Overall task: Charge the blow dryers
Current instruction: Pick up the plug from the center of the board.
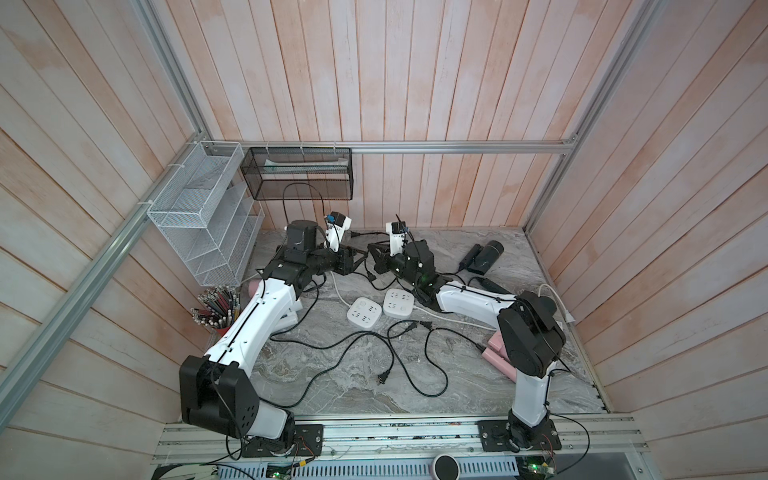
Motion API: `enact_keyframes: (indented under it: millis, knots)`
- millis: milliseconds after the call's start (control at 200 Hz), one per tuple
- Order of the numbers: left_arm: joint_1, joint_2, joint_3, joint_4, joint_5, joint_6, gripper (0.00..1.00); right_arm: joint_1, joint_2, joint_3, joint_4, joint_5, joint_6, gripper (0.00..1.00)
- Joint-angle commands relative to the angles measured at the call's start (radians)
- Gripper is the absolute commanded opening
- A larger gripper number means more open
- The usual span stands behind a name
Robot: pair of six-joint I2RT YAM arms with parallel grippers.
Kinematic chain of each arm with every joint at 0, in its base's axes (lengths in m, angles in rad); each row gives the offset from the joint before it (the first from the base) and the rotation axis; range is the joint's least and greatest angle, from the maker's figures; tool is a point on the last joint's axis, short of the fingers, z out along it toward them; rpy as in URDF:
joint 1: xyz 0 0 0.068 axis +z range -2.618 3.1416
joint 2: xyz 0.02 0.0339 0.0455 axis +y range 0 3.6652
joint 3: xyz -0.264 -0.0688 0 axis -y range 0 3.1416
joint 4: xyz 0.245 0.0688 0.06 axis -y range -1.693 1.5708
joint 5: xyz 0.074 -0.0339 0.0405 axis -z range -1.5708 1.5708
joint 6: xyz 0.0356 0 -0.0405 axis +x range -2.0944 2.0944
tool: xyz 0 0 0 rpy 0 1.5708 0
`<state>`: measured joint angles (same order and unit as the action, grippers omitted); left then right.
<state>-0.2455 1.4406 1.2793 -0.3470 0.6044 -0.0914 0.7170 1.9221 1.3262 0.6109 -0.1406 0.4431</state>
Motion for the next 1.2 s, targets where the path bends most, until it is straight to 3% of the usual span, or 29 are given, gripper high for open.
enact_keyframes:
  millis: [0,205,420,635,1045,1195]
  knots:
    - [0.014,-0.036,-0.066,0.088,0.017,0.008,0.48,-0.015,-0.046,-0.007,0.083,-0.153,0.079,0.05]
    - [0.049,-0.031,-0.135,0.127,0.033,0.056,0.49,-0.052,-0.041,0.005,0.118,-0.381,0.189,0.04]
    - [0.066,-0.047,-0.204,0.174,0.103,0.121,0.49,-0.062,-0.040,0.025,0.112,-0.527,0.235,0.04]
    - [0.057,-0.015,-0.216,0.170,0.136,0.143,0.41,-0.063,-0.040,0.034,0.112,-0.579,0.249,0.04]
    - [0.009,0.021,-0.224,0.132,0.058,0.140,0.24,-0.065,-0.049,0.039,0.085,-0.559,0.224,0.05]
    - [0.005,0.023,-0.232,0.129,0.047,0.134,0.13,-0.067,-0.044,0.042,0.085,-0.557,0.226,0.06]
